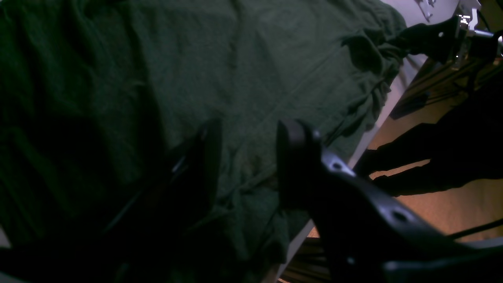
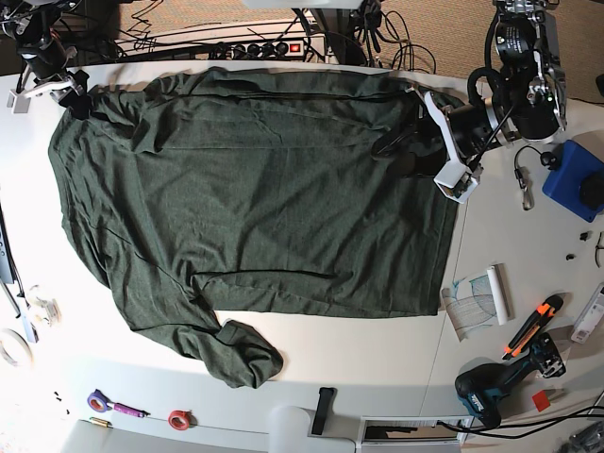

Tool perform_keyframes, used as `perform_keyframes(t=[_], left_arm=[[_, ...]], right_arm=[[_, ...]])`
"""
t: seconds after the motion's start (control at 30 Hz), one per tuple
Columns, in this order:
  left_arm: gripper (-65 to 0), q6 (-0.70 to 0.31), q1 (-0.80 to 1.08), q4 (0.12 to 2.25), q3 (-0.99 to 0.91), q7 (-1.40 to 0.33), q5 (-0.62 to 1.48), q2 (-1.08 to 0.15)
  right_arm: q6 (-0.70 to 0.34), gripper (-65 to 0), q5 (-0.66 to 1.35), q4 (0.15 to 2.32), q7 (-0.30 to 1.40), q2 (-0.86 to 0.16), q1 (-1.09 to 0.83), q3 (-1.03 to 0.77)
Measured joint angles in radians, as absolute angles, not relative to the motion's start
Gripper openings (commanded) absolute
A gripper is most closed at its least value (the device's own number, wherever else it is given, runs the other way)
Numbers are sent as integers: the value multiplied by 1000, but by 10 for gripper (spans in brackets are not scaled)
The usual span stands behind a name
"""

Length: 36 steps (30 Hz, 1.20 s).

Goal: Layout the t-shirt on the table in an organized manner, then fold the t-shirt properly
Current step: 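Regrip the collar-side corners with both grippers, then pull the collar-side corners apart with both grippers to stretch the shirt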

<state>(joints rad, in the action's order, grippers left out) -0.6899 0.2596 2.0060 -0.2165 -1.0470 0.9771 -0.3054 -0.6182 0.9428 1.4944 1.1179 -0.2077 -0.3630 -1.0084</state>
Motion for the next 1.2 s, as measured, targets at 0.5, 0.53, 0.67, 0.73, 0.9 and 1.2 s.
perform_keyframes(t=[0.5, 0.53, 0.67, 0.73, 0.9, 1.2], left_arm=[[-377, -637, 272, 2007, -405, -1047, 978, -305], [-362, -620, 285, 2008, -437, -1047, 977, -305], [-323, -568, 348, 1989, -485, -1100, 978, -316], [-323, -551, 377, 1948, -483, -1097, 981, -327], [-323, -543, 412, 1795, -483, -1097, 974, -327], [-323, -543, 415, 1735, -487, -1100, 1008, -324]], right_arm=[[-628, -650, 932, 1494, 1140, -207, -366, -1008], [-628, -650, 932, 1494, 1143, -207, -365, -1008], [-628, -650, 942, 1494, 1148, -207, -366, -1008], [-628, -650, 962, 1494, 1161, -207, -366, -1008], [-628, -650, 989, 1494, 1174, -207, -366, -1008], [-628, -650, 989, 1494, 1179, -207, -366, -1008]])
